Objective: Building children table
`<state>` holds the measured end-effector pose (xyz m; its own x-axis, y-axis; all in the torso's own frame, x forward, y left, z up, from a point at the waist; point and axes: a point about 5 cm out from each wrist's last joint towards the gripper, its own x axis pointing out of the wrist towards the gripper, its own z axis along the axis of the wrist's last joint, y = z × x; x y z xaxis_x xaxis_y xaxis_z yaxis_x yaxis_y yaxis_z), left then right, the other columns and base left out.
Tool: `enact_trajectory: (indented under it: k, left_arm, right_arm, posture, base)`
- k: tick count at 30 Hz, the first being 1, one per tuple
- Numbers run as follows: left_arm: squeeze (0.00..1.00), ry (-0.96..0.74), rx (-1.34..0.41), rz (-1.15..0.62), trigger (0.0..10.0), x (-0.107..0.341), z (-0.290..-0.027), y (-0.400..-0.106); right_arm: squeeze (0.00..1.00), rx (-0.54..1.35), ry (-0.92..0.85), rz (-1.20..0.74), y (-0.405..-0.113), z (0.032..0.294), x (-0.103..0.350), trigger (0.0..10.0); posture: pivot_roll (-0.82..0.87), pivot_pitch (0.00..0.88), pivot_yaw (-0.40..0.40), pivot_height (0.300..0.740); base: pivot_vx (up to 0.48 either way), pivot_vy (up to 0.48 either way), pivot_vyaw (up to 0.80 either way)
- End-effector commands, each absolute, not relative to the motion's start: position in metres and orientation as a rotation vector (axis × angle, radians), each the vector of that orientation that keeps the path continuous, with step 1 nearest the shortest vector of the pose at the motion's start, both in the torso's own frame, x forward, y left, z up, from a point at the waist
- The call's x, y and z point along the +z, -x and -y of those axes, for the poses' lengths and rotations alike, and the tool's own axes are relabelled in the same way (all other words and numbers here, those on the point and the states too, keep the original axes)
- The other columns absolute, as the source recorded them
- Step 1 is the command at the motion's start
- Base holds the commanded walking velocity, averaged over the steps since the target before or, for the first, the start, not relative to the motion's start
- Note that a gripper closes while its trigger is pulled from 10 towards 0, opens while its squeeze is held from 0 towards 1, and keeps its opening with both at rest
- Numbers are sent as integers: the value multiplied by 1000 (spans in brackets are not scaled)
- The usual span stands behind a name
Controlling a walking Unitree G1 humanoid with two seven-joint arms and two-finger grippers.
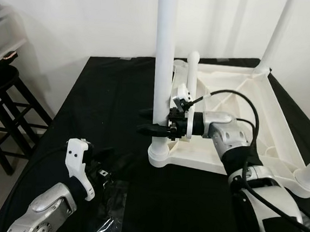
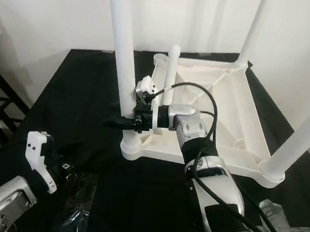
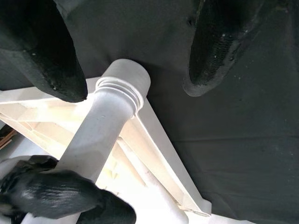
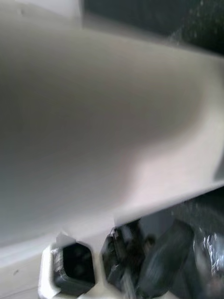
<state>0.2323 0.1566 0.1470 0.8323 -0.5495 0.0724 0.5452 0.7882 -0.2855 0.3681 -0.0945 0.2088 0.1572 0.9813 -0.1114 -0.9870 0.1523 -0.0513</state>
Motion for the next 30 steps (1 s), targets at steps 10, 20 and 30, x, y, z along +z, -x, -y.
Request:
enact_trajectory:
  k: [10,20,30]
  left_arm:
    - [0,287,-577,-34,10000,146,-166,-232]
    - [0,279,-566,-37,10000,142,-167,-235]
    - [0,278,-581,-45,10000,140,-166,-236]
  right_arm:
    - [0,601,87,-237,-323,84,133,0]
    - [0,612,78,-231,-337,72,135,2667]
    - [1000,957,127,-43,-347,69,191,10000]
  posture:
    - [-44,116,88,740]
    - [-46,64,75,740]
    - [-26,33,86,740]
  base:
    - [0,0,0]
    - [0,0,0]
    - [0,0,0]
